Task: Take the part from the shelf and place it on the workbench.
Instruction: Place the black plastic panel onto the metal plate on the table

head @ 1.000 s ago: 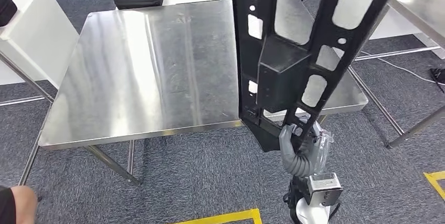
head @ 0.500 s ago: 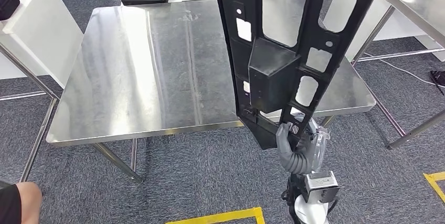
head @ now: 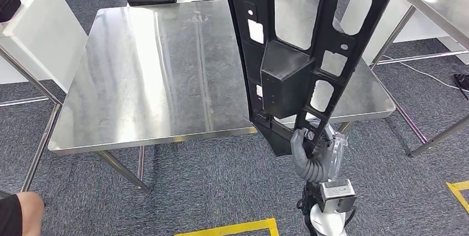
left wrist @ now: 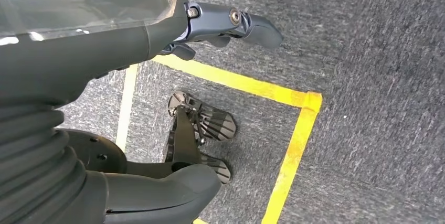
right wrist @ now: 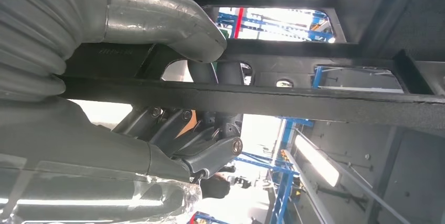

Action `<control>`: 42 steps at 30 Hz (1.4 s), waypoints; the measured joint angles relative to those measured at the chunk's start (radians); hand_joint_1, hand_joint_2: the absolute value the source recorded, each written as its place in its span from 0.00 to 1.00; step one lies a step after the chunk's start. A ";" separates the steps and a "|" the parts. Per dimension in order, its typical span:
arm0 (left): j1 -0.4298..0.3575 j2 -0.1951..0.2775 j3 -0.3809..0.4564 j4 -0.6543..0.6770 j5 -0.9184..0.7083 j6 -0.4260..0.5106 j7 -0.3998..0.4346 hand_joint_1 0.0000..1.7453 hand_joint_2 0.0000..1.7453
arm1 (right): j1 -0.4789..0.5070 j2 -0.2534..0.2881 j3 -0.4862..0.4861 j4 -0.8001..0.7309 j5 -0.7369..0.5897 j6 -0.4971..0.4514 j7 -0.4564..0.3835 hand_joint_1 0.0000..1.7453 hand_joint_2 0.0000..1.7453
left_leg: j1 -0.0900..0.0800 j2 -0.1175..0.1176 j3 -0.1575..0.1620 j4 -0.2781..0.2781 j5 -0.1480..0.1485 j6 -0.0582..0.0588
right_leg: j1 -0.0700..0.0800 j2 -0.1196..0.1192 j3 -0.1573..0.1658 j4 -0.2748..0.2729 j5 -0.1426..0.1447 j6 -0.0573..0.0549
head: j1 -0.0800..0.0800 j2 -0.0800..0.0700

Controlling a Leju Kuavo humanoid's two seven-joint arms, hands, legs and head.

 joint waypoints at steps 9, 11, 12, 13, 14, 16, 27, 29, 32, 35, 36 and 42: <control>0.000 0.000 0.001 0.000 -0.002 -0.001 0.003 0.00 1.00 | 0.000 -0.005 -0.001 0.002 -0.005 0.000 -0.007 1.00 1.00 | 0.000 0.000 0.000 0.000 0.000 0.000 | 0.000 0.000 0.000 0.000 0.000 0.000 | 0.000 0.000; 0.000 0.000 0.002 0.000 -0.004 -0.002 0.003 0.00 1.00 | 0.000 -0.007 -0.001 0.005 -0.008 0.000 -0.009 1.00 1.00 | 0.000 0.000 0.000 0.000 0.000 0.000 | 0.000 0.000 0.000 0.000 0.000 0.000 | 0.000 0.000; 0.000 0.000 0.003 0.000 -0.005 -0.002 0.003 0.00 1.00 | 0.000 -0.007 -0.001 0.006 -0.009 0.000 -0.010 1.00 1.00 | 0.000 0.000 0.000 0.000 0.000 0.000 | 0.000 0.000 0.000 0.000 0.000 0.000 | 0.000 0.000; 0.000 0.000 0.004 0.000 -0.007 -0.003 0.003 0.00 1.00 | 0.000 -0.008 -0.001 0.008 -0.011 0.000 -0.011 1.00 1.00 | 0.000 0.000 0.000 0.000 0.000 0.000 | 0.000 0.000 0.000 0.000 0.000 0.000 | 0.000 0.000; 0.000 0.000 0.005 0.000 -0.008 -0.005 0.003 0.00 1.00 | 0.000 -0.009 -0.001 0.009 -0.012 0.000 -0.011 1.00 1.00 | 0.000 0.000 0.000 0.000 0.000 0.000 | 0.000 0.000 0.000 0.000 0.000 0.000 | 0.000 0.000; 0.000 0.000 0.007 0.000 -0.011 -0.009 0.004 0.00 1.00 | -0.001 -0.011 -0.001 0.011 -0.013 0.000 -0.012 1.00 1.00 | 0.000 0.000 0.000 0.000 0.000 0.000 | 0.000 0.000 0.000 0.000 0.000 0.000 | 0.000 0.000; 0.000 0.002 0.025 -0.002 -0.029 -0.006 0.011 0.00 1.00 | -0.005 -0.026 0.002 0.023 -0.030 -0.012 -0.018 1.00 1.00 | -0.003 -0.001 -0.002 0.003 -0.001 0.003 | -0.004 0.000 0.000 -0.001 0.002 0.004 | 0.000 0.000; 0.000 0.002 0.029 -0.002 -0.029 -0.004 0.012 0.00 1.00 | -0.006 -0.028 0.005 0.027 -0.031 -0.012 -0.020 1.00 1.00 | -0.005 -0.001 -0.002 0.004 -0.002 0.007 | -0.006 0.000 0.000 -0.002 0.003 0.008 | 0.000 0.000; -0.002 0.002 0.034 -0.003 -0.029 -0.002 0.012 0.00 1.00 | -0.011 -0.030 0.010 0.035 -0.035 -0.012 -0.024 1.00 1.00 | -0.009 0.001 -0.001 0.000 0.003 0.019 | -0.009 0.003 0.001 -0.008 0.007 0.019 | 0.000 0.000; -0.003 0.000 0.040 -0.005 -0.029 -0.002 0.011 0.00 1.00 | -0.020 -0.033 0.014 0.040 -0.040 -0.012 -0.028 1.00 1.00 | 0.000 0.012 0.018 -0.028 0.022 0.036 | -0.005 -0.021 -0.021 0.034 -0.014 0.023 | 0.001 0.000; -0.002 0.000 0.043 -0.006 -0.029 -0.002 0.011 0.00 1.00 | -0.024 -0.033 0.015 0.043 -0.041 -0.012 -0.029 1.00 1.00 | 0.003 0.017 0.022 -0.033 0.025 0.039 | -0.005 -0.033 -0.046 0.086 -0.038 0.020 | 0.002 0.000; 0.002 -0.003 0.052 -0.008 -0.029 -0.005 0.010 0.00 1.00 | -0.031 -0.042 0.021 0.061 -0.043 -0.012 -0.031 1.00 1.00 | 0.010 0.030 0.028 -0.030 0.018 0.029 | -0.015 -0.055 -0.074 0.152 -0.045 0.051 | 0.003 0.000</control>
